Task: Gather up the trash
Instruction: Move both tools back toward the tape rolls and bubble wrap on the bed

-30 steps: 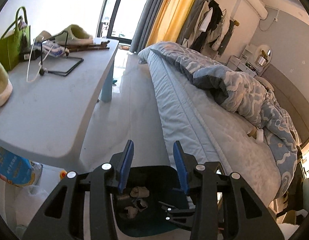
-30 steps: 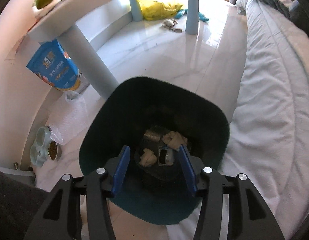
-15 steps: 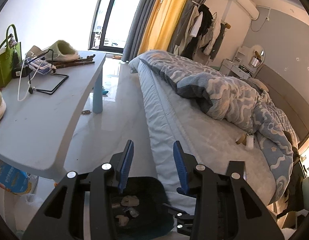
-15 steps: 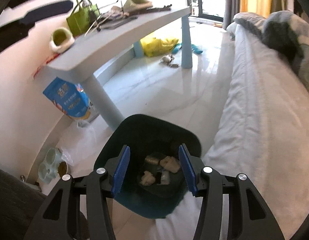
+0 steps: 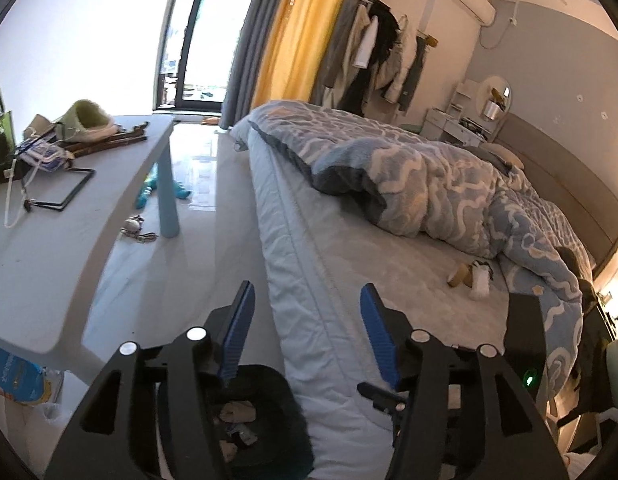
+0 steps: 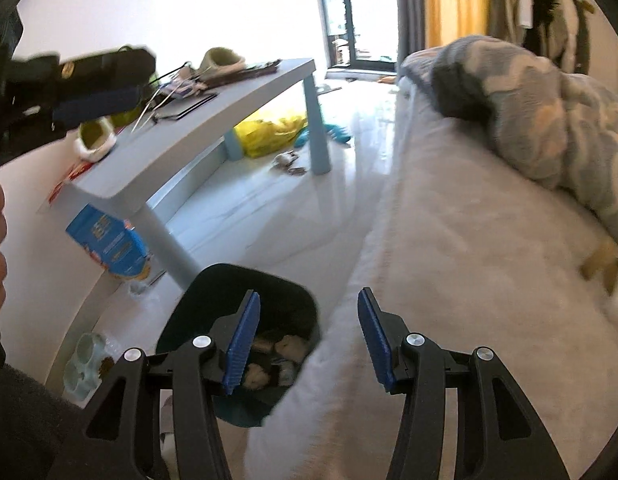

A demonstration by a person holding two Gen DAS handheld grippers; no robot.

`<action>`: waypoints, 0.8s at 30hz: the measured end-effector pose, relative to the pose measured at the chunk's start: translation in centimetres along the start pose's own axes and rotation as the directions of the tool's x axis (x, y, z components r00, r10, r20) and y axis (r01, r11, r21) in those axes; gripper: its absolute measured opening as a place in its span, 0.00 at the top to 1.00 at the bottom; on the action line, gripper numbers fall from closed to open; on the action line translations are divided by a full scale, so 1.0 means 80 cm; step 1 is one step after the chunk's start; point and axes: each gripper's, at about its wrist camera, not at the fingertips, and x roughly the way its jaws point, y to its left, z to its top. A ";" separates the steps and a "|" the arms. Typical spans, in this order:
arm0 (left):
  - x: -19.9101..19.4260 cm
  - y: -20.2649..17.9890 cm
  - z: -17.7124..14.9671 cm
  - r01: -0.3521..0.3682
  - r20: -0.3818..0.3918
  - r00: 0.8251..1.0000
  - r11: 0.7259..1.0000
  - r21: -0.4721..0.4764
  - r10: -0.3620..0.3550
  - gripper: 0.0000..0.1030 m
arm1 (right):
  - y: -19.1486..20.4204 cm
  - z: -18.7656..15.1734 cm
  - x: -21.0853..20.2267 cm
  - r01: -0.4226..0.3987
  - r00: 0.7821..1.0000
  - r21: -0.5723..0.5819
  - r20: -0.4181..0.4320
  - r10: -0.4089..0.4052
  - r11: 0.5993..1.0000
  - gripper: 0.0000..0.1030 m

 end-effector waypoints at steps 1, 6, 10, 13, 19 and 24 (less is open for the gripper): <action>0.004 -0.007 0.000 0.004 -0.003 1.000 1.000 0.006 -0.004 0.42 | -0.007 -0.001 -0.004 0.010 1.000 0.005 0.005 -0.010 1.000 0.50; 0.020 -0.035 0.004 0.018 -0.004 1.000 0.999 0.047 -0.018 0.35 | -0.041 -0.003 -0.021 0.057 0.998 0.031 0.033 -0.058 0.998 0.48; 0.034 -0.056 0.006 0.023 -0.003 1.000 0.997 0.074 -0.022 0.34 | -0.067 -0.004 -0.028 0.083 0.996 0.054 0.041 -0.085 0.995 0.47; 0.043 -0.063 0.006 0.009 -0.005 1.000 0.997 0.074 -0.009 0.32 | -0.088 -0.004 -0.036 0.099 0.993 0.078 0.053 -0.103 0.992 0.47; 0.068 -0.080 0.008 0.010 -0.027 1.000 0.996 0.093 -0.007 0.28 | -0.123 -0.005 -0.049 0.166 0.982 0.111 0.070 -0.174 0.980 0.44; 0.087 -0.099 0.010 0.037 -0.041 0.999 0.993 0.113 -0.033 0.23 | -0.161 -0.006 -0.061 0.240 0.964 0.179 0.072 -0.256 0.954 0.44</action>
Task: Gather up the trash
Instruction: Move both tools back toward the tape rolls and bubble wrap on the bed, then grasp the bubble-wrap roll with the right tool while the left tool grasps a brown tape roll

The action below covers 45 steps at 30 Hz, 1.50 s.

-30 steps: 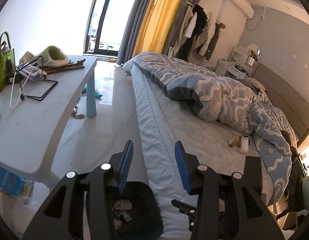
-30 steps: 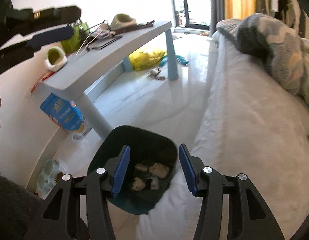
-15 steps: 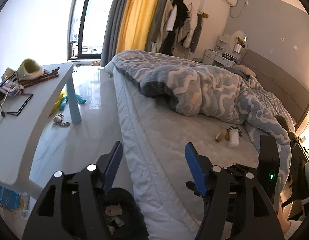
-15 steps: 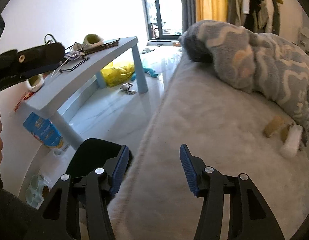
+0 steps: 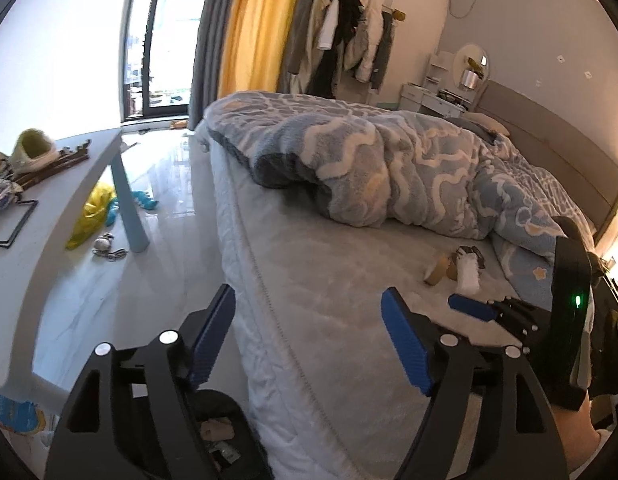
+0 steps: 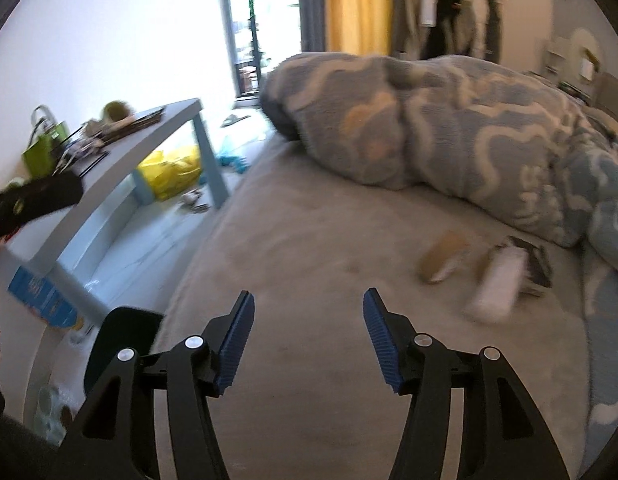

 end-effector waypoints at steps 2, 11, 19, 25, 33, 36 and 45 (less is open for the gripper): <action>0.008 -0.006 0.001 0.010 -0.006 1.000 1.000 0.006 -0.010 0.23 | -0.017 0.003 0.001 0.021 1.000 0.029 0.000 -0.021 0.999 0.44; 0.035 -0.031 0.011 0.031 0.001 1.000 0.999 0.016 -0.031 0.19 | -0.071 0.007 0.007 0.089 0.996 0.101 -0.014 -0.088 0.991 0.38; 0.063 -0.053 0.013 0.066 -0.033 0.997 0.997 0.048 -0.064 0.19 | -0.112 0.006 0.006 0.098 0.995 0.154 -0.016 -0.097 0.983 0.38; 0.082 -0.070 0.013 0.093 -0.059 0.994 0.993 0.069 -0.089 0.20 | -0.142 0.001 0.009 0.097 0.995 0.200 -0.032 -0.092 0.975 0.38; 0.110 -0.098 0.008 0.139 -0.103 0.986 0.984 0.108 -0.128 0.21 | -0.172 -0.006 0.023 0.036 0.998 0.268 -0.067 -0.019 0.963 0.38; 0.118 -0.104 0.006 0.139 -0.105 0.986 0.983 0.123 -0.127 0.20 | -0.183 -0.007 0.031 0.011 0.997 0.303 -0.078 0.013 0.953 0.38; 0.145 -0.109 0.010 0.180 -0.119 0.979 0.978 0.102 -0.168 0.16 | -0.197 -0.005 0.053 -0.013 0.993 0.306 -0.110 0.049 0.952 0.53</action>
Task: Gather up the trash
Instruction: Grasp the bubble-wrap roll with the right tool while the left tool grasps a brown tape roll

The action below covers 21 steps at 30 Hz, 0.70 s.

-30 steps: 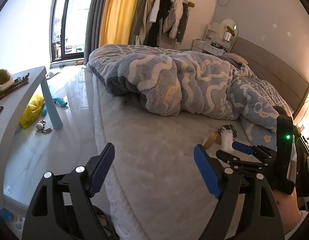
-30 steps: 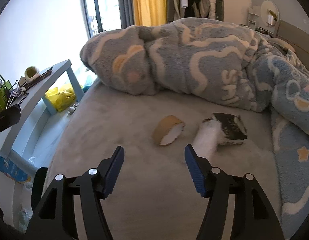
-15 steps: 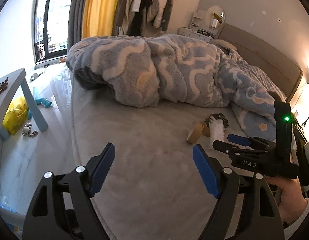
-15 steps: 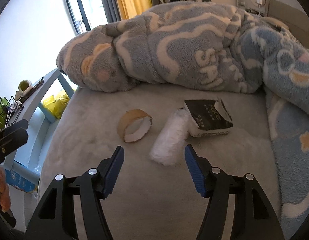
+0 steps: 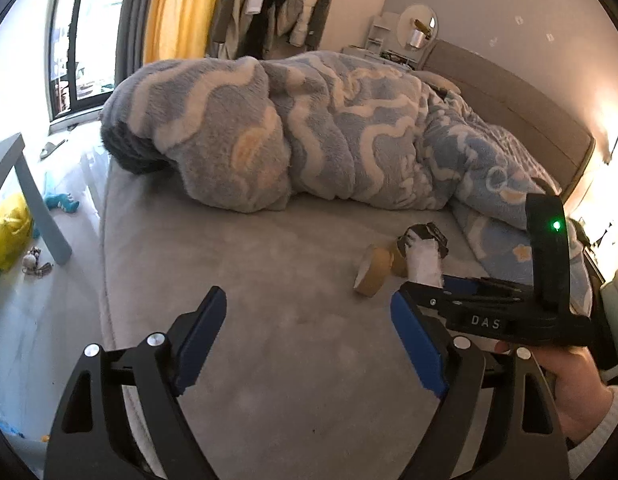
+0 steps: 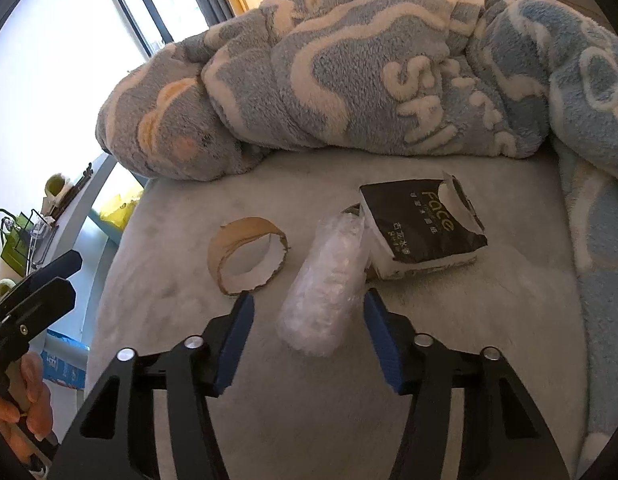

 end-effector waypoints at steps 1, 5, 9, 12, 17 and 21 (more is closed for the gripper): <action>0.005 -0.004 0.000 -0.006 -0.004 1.000 1.000 0.014 0.006 0.16 | -0.002 0.000 0.003 -0.008 1.000 0.001 -0.008 0.008 1.000 0.57; 0.022 -0.011 0.002 0.009 -0.014 1.000 1.000 0.028 -0.009 0.16 | -0.007 0.003 0.004 -0.036 0.999 -0.003 -0.018 0.036 0.999 0.65; 0.041 -0.021 0.004 0.024 -0.016 1.000 0.999 0.042 -0.023 0.15 | -0.011 0.011 -0.010 -0.076 0.997 -0.004 0.010 0.076 0.997 0.66; 0.053 -0.028 0.004 0.035 -0.017 0.999 0.998 0.044 -0.034 0.15 | -0.014 0.016 -0.021 -0.091 0.995 -0.011 0.032 0.092 0.996 0.66; 0.076 -0.040 0.007 0.045 -0.023 0.999 0.998 0.043 -0.044 0.18 | -0.022 0.026 -0.042 -0.106 0.990 -0.040 0.090 0.109 0.994 0.66; 0.094 -0.048 0.009 0.056 -0.035 0.998 0.998 0.033 -0.055 0.27 | -0.030 0.033 -0.052 -0.121 0.985 -0.059 0.116 0.127 0.991 0.66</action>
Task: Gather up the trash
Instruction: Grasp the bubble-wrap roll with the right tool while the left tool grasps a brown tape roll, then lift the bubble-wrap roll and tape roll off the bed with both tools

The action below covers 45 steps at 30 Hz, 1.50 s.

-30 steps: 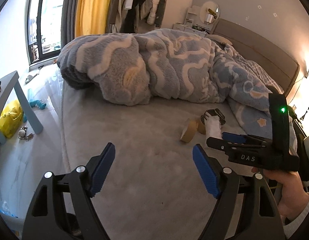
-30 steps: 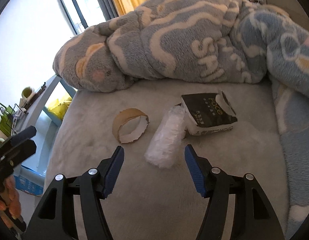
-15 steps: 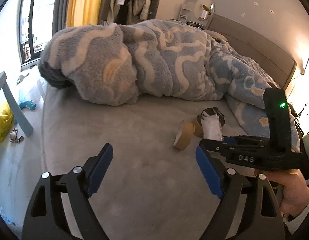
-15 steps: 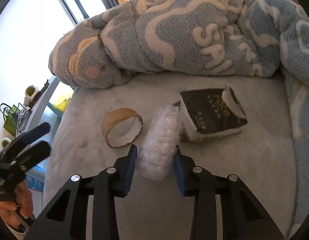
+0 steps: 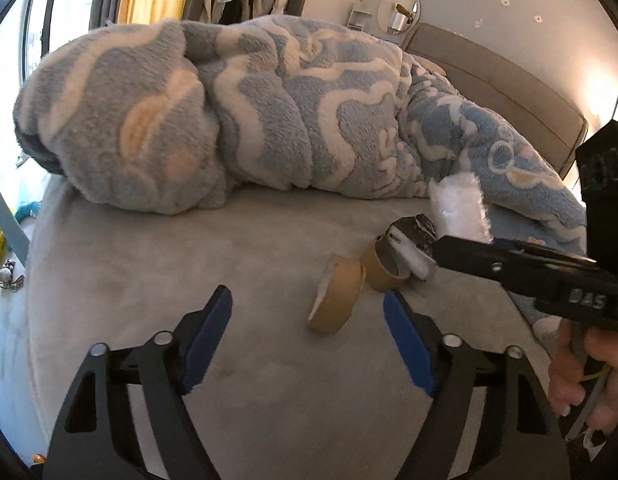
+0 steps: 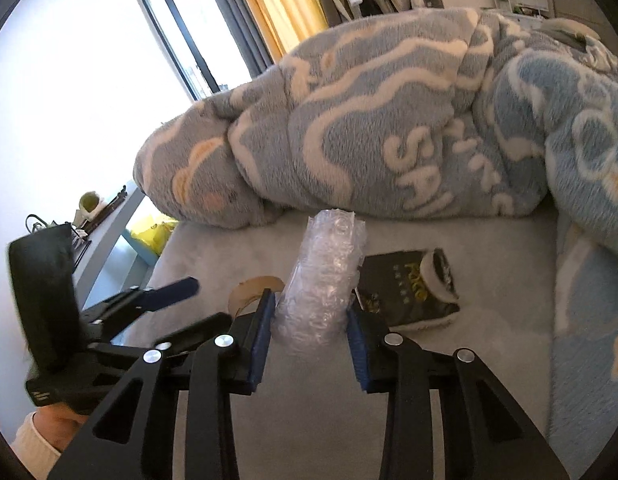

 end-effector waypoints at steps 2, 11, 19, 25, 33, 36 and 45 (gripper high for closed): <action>0.010 -0.005 0.001 0.000 -0.013 1.000 1.000 0.011 0.000 0.32 | -0.007 0.001 -0.004 -0.006 1.000 0.002 0.000 0.006 1.000 0.66; 0.035 -0.022 0.005 0.013 -0.039 0.999 0.999 0.035 -0.011 0.49 | -0.027 0.000 -0.009 -0.015 1.000 0.017 -0.013 0.015 1.000 0.66; 0.049 -0.022 0.009 0.016 -0.044 0.999 1.000 -0.007 -0.016 0.74 | -0.030 -0.006 -0.013 0.001 1.000 -0.006 -0.023 -0.001 1.000 0.66; 0.044 -0.021 0.011 0.014 -0.037 0.999 1.000 -0.026 -0.015 0.82 | -0.029 -0.008 -0.023 0.003 1.000 -0.004 -0.015 -0.003 1.000 0.66; 0.021 -0.028 0.009 0.013 -0.031 0.999 1.000 -0.017 -0.013 0.82 | -0.015 -0.008 -0.024 0.006 1.000 -0.013 -0.009 -0.006 1.000 0.66; 0.009 -0.028 0.005 0.012 -0.030 0.999 1.000 -0.016 -0.013 0.82 | -0.009 -0.009 -0.025 0.009 1.000 -0.013 -0.006 -0.009 1.000 0.66; -0.029 -0.029 -0.024 -0.009 -0.045 0.999 1.000 -0.005 0.008 0.82 | 0.021 -0.032 -0.041 0.001 1.000 -0.005 0.004 -0.001 1.000 0.66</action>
